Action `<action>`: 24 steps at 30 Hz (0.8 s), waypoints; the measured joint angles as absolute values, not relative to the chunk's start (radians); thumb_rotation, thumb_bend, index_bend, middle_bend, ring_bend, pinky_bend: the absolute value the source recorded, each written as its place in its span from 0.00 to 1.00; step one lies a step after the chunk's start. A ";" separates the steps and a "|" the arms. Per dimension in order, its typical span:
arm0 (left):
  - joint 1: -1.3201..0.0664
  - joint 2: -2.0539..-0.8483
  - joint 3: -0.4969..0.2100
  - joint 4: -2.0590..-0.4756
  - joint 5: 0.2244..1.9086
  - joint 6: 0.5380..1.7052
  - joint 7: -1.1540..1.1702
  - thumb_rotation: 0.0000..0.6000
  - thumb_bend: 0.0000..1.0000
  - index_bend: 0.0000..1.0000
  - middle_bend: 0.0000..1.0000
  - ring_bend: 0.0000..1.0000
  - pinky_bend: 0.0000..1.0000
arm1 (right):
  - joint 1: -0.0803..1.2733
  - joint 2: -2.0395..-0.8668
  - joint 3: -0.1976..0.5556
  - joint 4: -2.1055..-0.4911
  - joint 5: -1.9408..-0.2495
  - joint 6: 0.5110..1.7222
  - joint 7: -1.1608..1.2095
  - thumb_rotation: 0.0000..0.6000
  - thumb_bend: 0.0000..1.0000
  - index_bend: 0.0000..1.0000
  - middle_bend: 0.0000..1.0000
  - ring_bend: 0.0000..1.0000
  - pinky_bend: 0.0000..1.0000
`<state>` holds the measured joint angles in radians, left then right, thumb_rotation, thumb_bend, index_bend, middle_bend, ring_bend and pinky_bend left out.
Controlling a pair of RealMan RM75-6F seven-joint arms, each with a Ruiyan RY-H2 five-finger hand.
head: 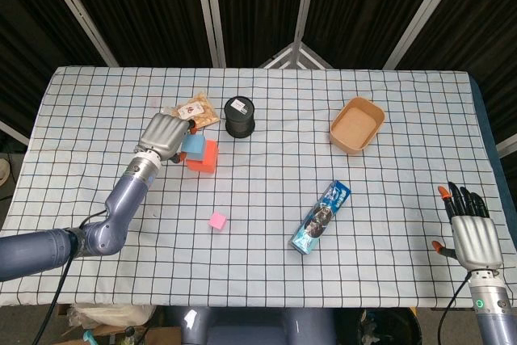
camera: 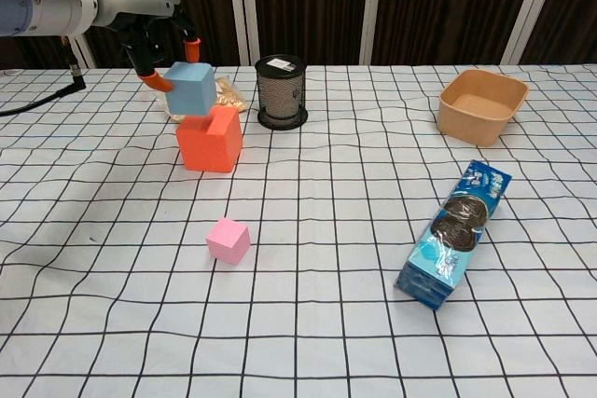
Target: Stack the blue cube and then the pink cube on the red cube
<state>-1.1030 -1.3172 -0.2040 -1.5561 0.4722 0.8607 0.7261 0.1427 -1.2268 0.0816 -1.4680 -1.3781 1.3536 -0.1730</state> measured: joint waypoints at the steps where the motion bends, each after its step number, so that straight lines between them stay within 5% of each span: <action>1: -1.105 -1.316 -0.201 -1.553 0.472 0.863 0.726 1.00 0.37 0.39 0.85 0.63 0.60 | 0.144 -1.228 0.082 -1.466 -1.378 1.352 -0.172 1.00 0.11 0.00 0.00 0.00 0.09; 24: -1.110 -1.394 -0.182 -1.460 0.479 0.855 0.620 1.00 0.37 0.38 0.86 0.63 0.61 | 0.151 -1.253 0.084 -1.418 -1.397 1.361 -0.139 1.00 0.11 0.00 0.00 0.00 0.09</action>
<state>-1.1096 -1.3935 -0.1816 -1.4596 0.4791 0.8550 0.6197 0.1505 -1.2528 0.0836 -1.4177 -1.3971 1.3608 -0.1389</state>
